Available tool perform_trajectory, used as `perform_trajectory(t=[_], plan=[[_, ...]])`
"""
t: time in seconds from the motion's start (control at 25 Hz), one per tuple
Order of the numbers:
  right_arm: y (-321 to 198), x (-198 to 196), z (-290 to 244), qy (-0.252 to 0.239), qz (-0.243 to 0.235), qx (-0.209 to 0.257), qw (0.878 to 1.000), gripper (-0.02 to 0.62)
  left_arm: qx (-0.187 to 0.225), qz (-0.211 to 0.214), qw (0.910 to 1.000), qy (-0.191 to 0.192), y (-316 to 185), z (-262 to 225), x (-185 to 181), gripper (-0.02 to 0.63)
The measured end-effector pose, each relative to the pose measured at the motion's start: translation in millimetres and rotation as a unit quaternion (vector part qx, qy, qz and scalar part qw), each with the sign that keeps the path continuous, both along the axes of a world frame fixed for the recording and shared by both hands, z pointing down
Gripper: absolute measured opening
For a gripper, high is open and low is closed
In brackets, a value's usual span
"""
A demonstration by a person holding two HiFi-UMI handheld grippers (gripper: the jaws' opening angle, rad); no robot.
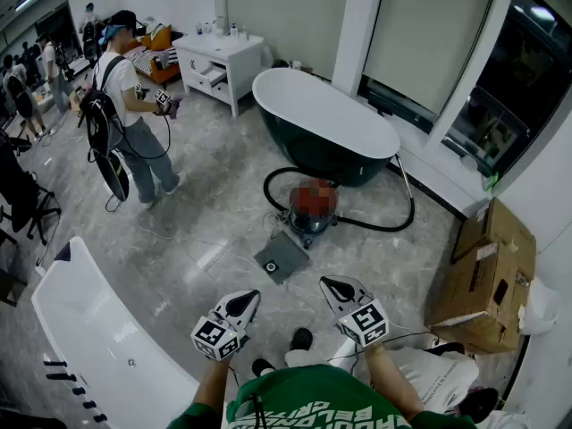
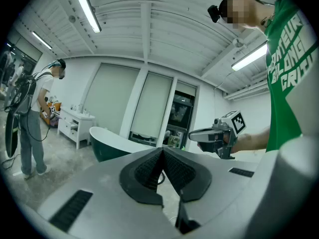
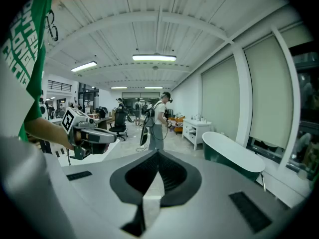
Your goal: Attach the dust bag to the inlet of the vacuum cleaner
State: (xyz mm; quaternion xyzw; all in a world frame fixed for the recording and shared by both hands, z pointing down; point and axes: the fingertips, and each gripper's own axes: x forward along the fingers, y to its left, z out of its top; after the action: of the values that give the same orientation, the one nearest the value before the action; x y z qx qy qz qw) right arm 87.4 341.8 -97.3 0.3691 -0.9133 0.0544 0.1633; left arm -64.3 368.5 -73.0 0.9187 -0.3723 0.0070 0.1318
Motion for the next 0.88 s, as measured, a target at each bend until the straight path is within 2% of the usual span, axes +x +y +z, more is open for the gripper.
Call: perform_trajectory(t=[0.52,0.88], plan=[[19.4,41.5,25.9,-0.023,0.027,-0.018,0.999,0.008,0.000,0.025,0.9994,-0.023,7.7,-1.5,45.1,0.003],[-7.0,69.8,28.2,-0.044,0.032,-0.018,0.998,0.009,-0.010,0.030,0.9986,-0.042,-15.4,3.8,76.7,0.003]])
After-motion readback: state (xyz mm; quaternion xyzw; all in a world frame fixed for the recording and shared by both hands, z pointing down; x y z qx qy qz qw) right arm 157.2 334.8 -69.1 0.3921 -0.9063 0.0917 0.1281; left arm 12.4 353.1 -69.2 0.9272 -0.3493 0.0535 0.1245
